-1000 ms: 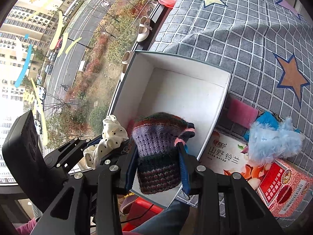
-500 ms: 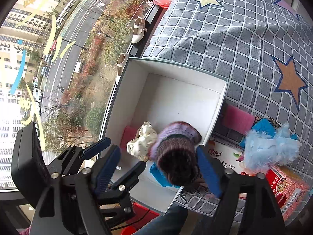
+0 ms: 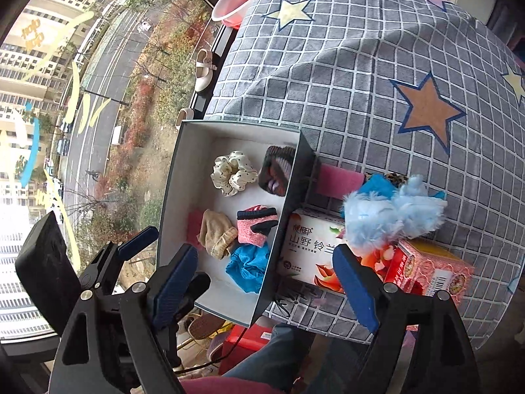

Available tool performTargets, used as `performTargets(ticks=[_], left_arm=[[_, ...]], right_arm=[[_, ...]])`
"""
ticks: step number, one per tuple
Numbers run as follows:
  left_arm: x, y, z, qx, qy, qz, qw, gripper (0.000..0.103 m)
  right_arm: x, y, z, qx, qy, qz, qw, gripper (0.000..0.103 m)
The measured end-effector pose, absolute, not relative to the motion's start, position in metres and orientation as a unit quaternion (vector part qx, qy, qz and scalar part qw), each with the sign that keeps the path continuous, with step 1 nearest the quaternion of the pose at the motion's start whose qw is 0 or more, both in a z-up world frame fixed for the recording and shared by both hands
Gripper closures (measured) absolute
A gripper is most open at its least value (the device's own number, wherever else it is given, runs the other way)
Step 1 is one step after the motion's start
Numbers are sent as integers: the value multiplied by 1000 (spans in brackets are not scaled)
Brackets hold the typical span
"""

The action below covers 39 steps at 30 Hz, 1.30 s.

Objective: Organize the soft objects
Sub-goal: 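Move both tools back toward the leopard scrunchie and blue fluffy toy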

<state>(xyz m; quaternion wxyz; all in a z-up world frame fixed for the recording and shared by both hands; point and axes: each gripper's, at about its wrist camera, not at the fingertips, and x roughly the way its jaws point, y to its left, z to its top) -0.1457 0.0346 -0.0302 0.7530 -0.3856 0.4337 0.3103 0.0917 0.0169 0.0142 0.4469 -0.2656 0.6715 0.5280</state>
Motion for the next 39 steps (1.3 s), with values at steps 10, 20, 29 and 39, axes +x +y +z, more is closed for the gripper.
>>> performTargets(ticks=[10, 20, 29, 39], left_arm=[[-110, 27, -24, -370, 466, 281, 753, 0], [-61, 15, -40, -338, 519, 252, 744, 0], [-18, 5, -61, -284, 576, 262, 720, 0], [-29, 11, -63, -318, 579, 322, 678, 0]], right_arm=[[196, -22, 29, -191, 706, 469, 495, 16], [263, -57, -38, -221, 744, 390, 495, 0], [249, -18, -108, -299, 756, 416, 407, 0], [180, 42, -177, -449, 731, 452, 246, 0]])
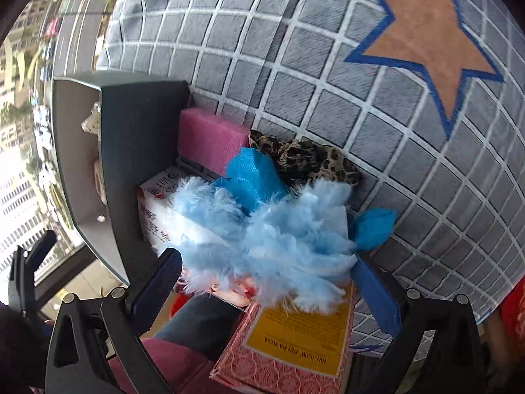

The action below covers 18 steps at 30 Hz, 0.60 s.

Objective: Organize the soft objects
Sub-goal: 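Move both tools back toward the leopard scrunchie and blue fluffy toy, then grasp the leopard-print scrunchie with the left tool while the right tool grasps the light-blue fluffy toy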

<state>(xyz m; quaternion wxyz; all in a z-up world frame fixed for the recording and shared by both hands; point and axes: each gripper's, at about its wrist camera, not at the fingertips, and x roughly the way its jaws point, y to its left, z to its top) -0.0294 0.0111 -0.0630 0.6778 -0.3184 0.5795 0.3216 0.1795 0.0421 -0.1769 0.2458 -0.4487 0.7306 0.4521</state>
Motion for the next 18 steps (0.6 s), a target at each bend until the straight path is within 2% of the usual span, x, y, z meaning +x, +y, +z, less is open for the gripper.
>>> performTargets(ticks=[3, 6, 9, 12, 15, 18], left_arm=[[-29, 11, -63, -329, 579, 334, 667, 0], [-24, 10, -63, -331, 581, 339, 661, 0], [-16, 11, -62, -327, 583, 338, 663, 0], [-5, 14, -63, -320, 586, 334, 665, 0], [7, 18, -64, -313, 588, 328, 670, 0], [21, 23, -65, -308, 592, 321, 672, 0]], right_arm=[[167, 47, -203, -495, 717, 436, 224, 0], [180, 47, -218, -494, 721, 422, 240, 0], [220, 42, -208, -485, 696, 411, 334, 0], [286, 28, -185, -492, 633, 362, 474, 0], [365, -9, -168, -394, 669, 307, 551, 0], [411, -53, -155, -280, 721, 287, 566, 0]])
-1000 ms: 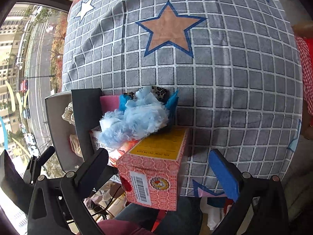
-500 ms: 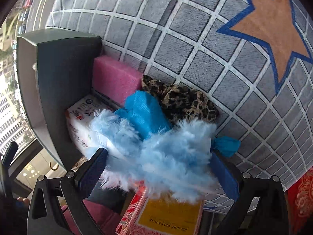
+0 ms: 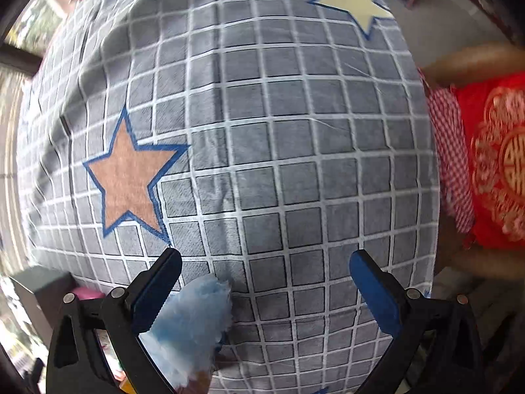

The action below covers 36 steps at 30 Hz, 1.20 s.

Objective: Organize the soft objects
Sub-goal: 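Grasp the leopard-print scrunchie with the left tool while the right tool grasps the light-blue fluffy toy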

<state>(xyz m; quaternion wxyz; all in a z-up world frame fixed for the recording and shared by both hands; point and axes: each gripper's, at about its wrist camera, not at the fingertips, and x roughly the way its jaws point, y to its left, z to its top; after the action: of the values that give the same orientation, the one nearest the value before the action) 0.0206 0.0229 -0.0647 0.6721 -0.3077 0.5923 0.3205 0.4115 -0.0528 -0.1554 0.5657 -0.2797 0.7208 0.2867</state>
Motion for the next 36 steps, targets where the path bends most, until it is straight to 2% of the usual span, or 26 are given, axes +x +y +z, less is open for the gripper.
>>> performTargets(ticks=[6, 11, 15, 20, 23, 26, 31, 33, 36], left_arm=[[51, 29, -71, -282, 613, 297, 676, 0], [77, 33, -94, -245, 649, 282, 663, 0], [99, 40, -118, -237, 676, 245, 653, 0], [132, 38, -159, -199, 724, 185, 633, 0], [148, 38, -181, -175, 752, 155, 616, 0], [162, 37, -204, -139, 782, 143, 591, 0], [174, 33, -221, -102, 793, 148, 582, 0], [178, 34, -223, -87, 788, 170, 585, 0], [184, 50, -219, -70, 763, 235, 598, 0]], right_arm=[[400, -107, -148, -209, 749, 309, 548, 0], [380, -130, -130, -144, 732, 308, 590, 0], [364, -120, -142, -126, 764, 344, 532, 0], [339, -94, -179, -149, 807, 382, 425, 0], [318, -83, -201, -212, 816, 378, 382, 0], [308, -78, -214, -322, 781, 354, 402, 0], [328, -92, -212, -384, 733, 326, 457, 0], [344, -102, -212, -392, 720, 310, 482, 0], [378, -120, -207, -346, 727, 287, 519, 0]])
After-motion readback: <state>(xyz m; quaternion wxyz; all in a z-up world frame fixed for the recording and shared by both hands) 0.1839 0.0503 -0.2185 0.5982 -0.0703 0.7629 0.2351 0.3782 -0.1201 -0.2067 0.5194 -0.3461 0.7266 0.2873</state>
